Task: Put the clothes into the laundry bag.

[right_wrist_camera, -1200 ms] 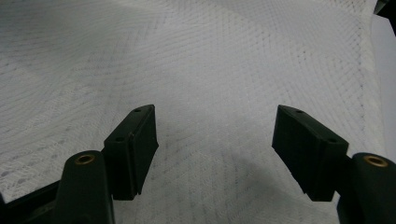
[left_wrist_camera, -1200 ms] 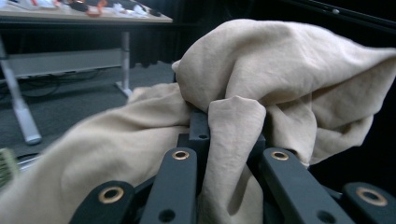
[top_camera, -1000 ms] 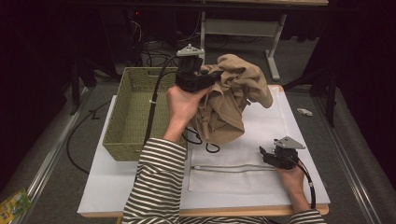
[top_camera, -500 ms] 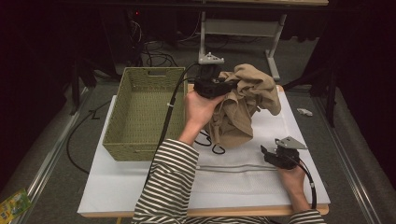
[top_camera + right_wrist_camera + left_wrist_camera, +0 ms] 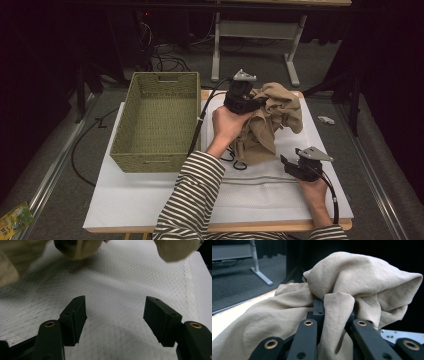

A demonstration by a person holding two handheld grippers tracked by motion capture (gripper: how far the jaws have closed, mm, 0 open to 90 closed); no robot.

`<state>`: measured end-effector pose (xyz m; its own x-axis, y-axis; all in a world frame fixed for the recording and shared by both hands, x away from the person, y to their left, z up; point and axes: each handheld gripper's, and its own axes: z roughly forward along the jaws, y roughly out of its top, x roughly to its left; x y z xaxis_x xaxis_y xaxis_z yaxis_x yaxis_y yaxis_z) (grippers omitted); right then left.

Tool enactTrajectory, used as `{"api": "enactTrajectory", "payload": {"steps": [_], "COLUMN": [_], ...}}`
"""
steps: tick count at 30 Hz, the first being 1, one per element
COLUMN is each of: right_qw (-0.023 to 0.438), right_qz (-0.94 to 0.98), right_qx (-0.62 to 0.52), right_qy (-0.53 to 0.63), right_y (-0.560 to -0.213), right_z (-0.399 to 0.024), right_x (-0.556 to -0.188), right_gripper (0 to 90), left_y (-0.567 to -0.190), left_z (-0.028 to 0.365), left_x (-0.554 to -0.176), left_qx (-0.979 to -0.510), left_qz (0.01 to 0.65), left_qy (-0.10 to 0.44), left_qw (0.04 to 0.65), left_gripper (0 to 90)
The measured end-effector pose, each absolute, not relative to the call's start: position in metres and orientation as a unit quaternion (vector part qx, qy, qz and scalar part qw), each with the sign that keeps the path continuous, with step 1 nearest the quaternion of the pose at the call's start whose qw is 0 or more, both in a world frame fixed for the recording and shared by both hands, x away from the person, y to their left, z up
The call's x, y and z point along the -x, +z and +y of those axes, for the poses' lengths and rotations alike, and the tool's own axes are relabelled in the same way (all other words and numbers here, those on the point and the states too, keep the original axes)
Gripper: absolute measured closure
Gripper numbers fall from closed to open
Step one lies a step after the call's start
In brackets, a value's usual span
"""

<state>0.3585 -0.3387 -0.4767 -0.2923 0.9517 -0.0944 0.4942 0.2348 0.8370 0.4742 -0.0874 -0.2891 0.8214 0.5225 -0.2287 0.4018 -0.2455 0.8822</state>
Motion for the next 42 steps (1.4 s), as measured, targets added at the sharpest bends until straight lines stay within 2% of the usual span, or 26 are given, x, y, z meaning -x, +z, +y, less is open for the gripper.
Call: {"api": "enactTrajectory", "payload": {"steps": [18, 22, 31, 33, 42], "right_qw": [0.31, 0.31, 0.312, 0.312, 0.312], "right_qz": [0.721, 0.722, 0.723, 0.723, 0.723], "right_qx": [-0.502, -0.501, -0.499, -0.499, -0.499], "right_qy": [0.363, 0.362, 0.362, 0.361, 0.361], "right_y": [-0.477, -0.477, -0.477, -0.477, -0.477], "right_z": [-0.34, -0.34, -0.34, -0.34, -0.34], "right_x": [-0.36, -0.36, -0.36, -0.36, -0.36], "right_gripper": [35.4, 35.4, 35.4, 35.4, 35.2], "left_y": [-0.341, -0.349, -0.345, -0.342, -0.331], "left_z": [-0.103, -0.106, -0.108, -0.106, -0.092], "left_x": [-0.495, -0.495, -0.492, -0.49, -0.483], "left_qx": [-0.797, -0.803, -0.823, -0.823, -0.822], "left_qz": [0.32, 0.319, 0.326, 0.336, 0.334], "left_qy": [0.05, 0.059, 0.095, 0.111, 0.094], "left_qw": [0.51, 0.499, 0.456, 0.445, 0.452], "left_gripper": [74.4, 62.3, 44.6, 35.9, 28.4]}}
